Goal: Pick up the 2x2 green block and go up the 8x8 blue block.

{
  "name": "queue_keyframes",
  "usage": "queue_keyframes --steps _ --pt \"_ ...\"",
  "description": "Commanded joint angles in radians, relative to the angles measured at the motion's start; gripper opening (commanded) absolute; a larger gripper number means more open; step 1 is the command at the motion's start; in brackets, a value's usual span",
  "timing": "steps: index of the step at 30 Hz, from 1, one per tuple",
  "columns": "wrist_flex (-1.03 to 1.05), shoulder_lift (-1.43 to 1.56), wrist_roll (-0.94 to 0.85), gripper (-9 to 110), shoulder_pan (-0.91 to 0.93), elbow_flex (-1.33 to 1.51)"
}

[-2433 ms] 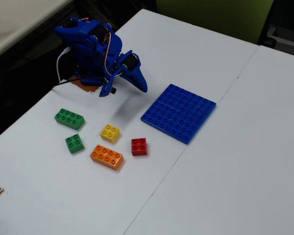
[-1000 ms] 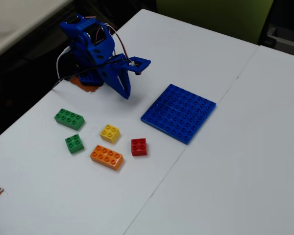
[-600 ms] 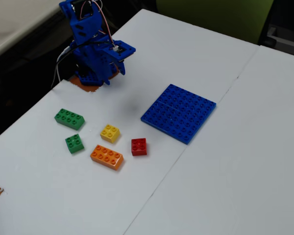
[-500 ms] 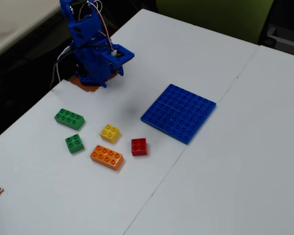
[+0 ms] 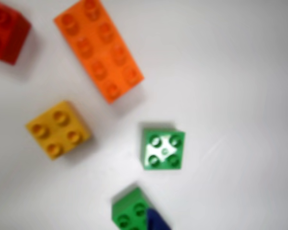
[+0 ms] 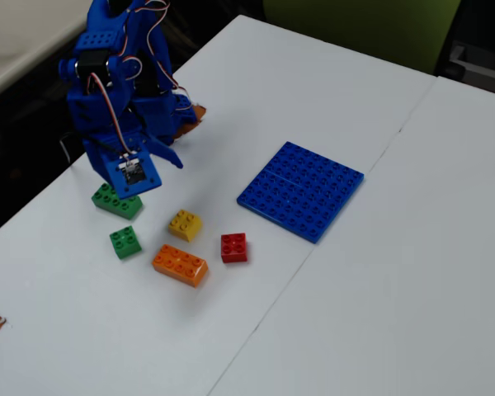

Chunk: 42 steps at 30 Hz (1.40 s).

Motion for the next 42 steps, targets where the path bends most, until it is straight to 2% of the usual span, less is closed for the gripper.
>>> queue_keyframes --steps 1,11,22,39,42 --pt "-0.066 -0.101 -0.021 45 0.026 -0.100" --pt "-0.290 -0.314 -0.138 45 0.097 -0.103" --pt "-0.314 -0.399 -0.199 44 0.172 -0.103" --pt "-0.400 -0.420 -0.126 36 0.149 -0.103" --pt "-0.416 -0.423 -0.110 32 0.141 -0.103"
